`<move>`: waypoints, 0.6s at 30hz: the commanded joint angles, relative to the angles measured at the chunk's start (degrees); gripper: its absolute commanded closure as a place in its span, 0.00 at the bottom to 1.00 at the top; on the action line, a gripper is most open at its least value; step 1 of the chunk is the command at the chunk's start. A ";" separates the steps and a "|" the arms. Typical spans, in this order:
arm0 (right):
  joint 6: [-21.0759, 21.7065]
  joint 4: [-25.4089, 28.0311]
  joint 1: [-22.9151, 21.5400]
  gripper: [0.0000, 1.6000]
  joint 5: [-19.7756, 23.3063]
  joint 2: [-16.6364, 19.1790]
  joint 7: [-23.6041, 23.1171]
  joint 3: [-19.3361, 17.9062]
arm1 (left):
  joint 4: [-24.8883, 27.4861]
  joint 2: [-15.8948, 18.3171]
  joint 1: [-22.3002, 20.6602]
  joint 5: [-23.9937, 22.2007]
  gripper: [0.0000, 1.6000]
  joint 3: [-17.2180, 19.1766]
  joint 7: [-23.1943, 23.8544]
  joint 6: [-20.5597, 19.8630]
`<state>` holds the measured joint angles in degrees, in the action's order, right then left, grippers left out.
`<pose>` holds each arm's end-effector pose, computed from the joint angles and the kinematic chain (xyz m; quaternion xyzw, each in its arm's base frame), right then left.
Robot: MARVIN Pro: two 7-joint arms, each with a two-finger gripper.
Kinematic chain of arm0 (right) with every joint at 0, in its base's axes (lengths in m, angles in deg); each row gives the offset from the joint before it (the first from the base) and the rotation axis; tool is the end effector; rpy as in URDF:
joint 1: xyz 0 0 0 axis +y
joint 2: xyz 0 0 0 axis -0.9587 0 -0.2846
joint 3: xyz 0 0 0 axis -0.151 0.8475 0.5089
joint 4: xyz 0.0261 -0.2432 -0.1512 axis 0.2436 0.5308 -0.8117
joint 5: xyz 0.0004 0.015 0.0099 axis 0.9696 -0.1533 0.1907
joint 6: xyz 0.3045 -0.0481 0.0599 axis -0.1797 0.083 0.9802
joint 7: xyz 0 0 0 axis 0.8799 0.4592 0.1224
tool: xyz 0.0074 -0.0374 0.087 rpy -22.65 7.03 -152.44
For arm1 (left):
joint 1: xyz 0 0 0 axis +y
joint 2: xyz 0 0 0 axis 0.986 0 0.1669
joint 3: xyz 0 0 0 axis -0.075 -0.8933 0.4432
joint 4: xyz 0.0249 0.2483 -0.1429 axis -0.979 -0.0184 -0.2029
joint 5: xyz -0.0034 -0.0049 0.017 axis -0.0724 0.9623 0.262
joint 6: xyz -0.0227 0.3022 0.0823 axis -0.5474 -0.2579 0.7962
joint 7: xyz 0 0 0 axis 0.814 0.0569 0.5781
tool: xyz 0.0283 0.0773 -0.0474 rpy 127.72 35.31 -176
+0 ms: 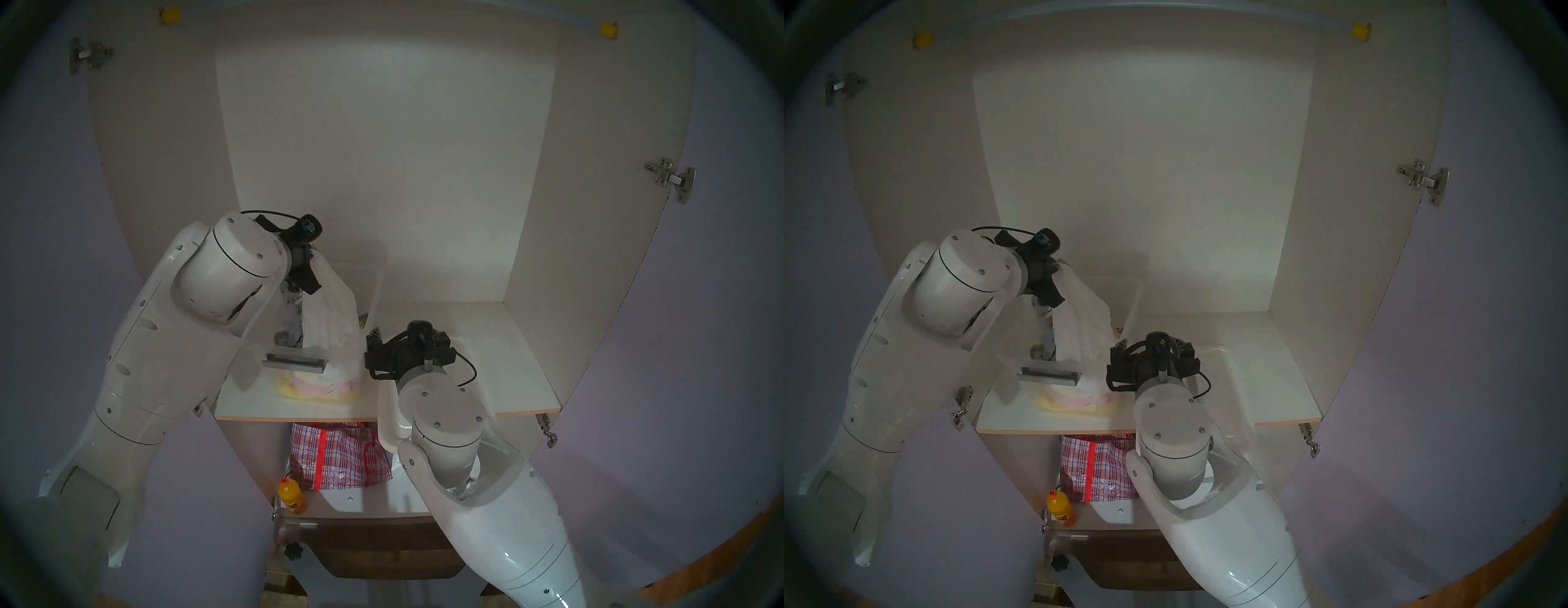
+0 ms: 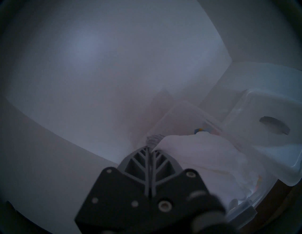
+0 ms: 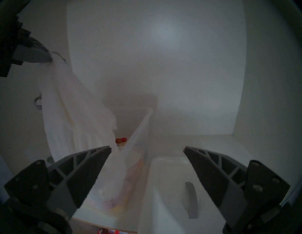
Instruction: Take clothing out of the storage bin and put the lid back on the bin
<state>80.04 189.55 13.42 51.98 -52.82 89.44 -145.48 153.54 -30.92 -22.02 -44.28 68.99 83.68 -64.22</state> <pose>0.3673 0.1764 -0.2139 -0.7638 -0.0364 -0.6409 0.0681 0.4588 0.0117 -0.0567 -0.7344 0.3512 -0.5364 0.2226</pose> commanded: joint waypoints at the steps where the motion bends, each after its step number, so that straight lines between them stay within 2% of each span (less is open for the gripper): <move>1: -1.02 1.04 -0.84 0.00 1.52 -0.63 -0.50 0.69 | -0.57 -1.27 -2.04 0.16 1.00 1.94 1.20 0.76; 4: -1.02 1.05 -0.82 0.00 1.63 -0.69 -0.43 0.68 | -1.20 -1.26 -1.85 -1.44 1.00 2.95 1.59 0.76; 10: -6.58 0.50 -0.64 0.00 5.70 -0.69 -5.77 -1.43 | -2.05 -1.19 -0.94 -3.06 1.00 4.93 2.21 0.76; 12: -6.63 -0.53 -1.96 0.00 6.14 -0.90 -6.71 -1.58 | -2.34 -1.12 -0.91 -3.35 1.00 5.15 2.28 0.76; 15: -7.60 -2.18 -3.21 0.00 6.12 -2.03 -6.58 -1.57 | -2.73 -0.97 -1.16 -3.64 1.00 5.10 2.57 1.29; 16: -8.09 -3.89 -4.47 0.00 4.62 -3.58 -3.87 -0.94 | -3.13 -1.60 -1.47 -4.25 1.00 5.43 2.39 2.64; 18: -8.56 -4.53 -4.98 0.00 4.15 -3.96 -3.59 -0.68 | -3.39 -1.53 -2.25 -4.17 1.00 4.76 2.72 2.51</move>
<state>74.13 185.54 9.40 57.41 -54.72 84.35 -146.68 149.75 -32.09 -21.80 -47.76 72.98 86.03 -63.35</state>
